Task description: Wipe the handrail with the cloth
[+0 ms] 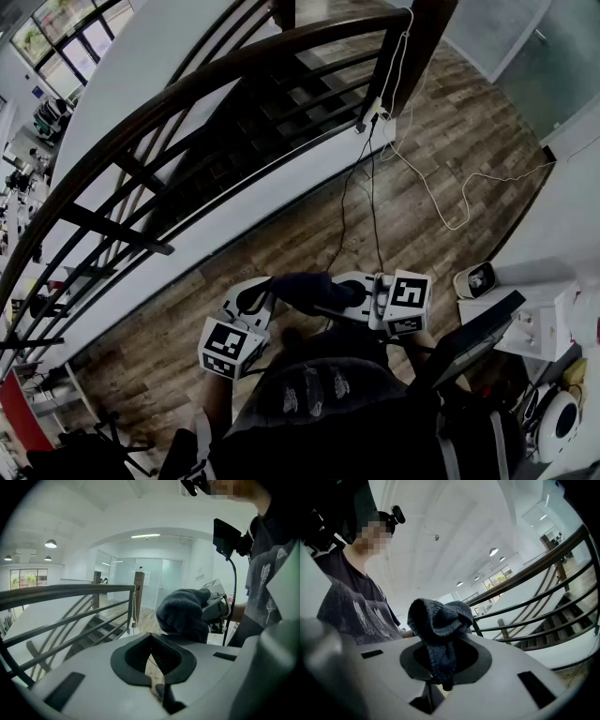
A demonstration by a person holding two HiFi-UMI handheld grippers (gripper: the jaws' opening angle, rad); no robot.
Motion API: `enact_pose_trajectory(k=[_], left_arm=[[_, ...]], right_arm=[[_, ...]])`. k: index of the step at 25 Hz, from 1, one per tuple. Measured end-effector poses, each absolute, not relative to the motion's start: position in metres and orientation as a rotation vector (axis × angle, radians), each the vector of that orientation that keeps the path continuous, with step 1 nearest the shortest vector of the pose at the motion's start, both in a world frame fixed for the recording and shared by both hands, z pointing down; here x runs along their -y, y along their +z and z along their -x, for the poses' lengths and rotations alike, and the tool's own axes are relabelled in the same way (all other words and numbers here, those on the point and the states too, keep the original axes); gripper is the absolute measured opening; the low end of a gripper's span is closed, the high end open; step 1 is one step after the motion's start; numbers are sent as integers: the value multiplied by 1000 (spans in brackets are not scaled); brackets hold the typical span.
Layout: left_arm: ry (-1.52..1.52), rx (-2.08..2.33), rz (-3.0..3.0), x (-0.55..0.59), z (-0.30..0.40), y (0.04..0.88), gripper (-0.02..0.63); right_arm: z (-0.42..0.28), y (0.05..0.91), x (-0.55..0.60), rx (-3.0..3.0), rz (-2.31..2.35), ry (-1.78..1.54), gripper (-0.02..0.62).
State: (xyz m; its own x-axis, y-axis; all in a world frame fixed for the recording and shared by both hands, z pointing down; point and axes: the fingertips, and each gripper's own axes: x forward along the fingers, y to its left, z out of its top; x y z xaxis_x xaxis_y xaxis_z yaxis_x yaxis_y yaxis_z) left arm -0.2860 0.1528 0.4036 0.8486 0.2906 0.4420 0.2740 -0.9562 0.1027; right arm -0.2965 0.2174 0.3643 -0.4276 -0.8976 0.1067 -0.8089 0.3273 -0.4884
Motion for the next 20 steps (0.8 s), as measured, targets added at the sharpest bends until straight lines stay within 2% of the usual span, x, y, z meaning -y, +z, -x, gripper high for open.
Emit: enact_pose_trajectory(k=[5,11,14,20], left_arm=[[762,-530,-3014,-192,204,394,8],[745,-474,-3061,-217,105,389,8],[757,-449,-3041,-208,79,392,8],[763,-432,-3008,-161,-1,423,8]], right_arm=[[212,356,-265,-2302,1582,-649,48],[46,361,-302,-2135,1858,-573,48],[-62,353,-298,-2010,2149,-550,48],[-329,294,-259,-1631,2745,-322,48]])
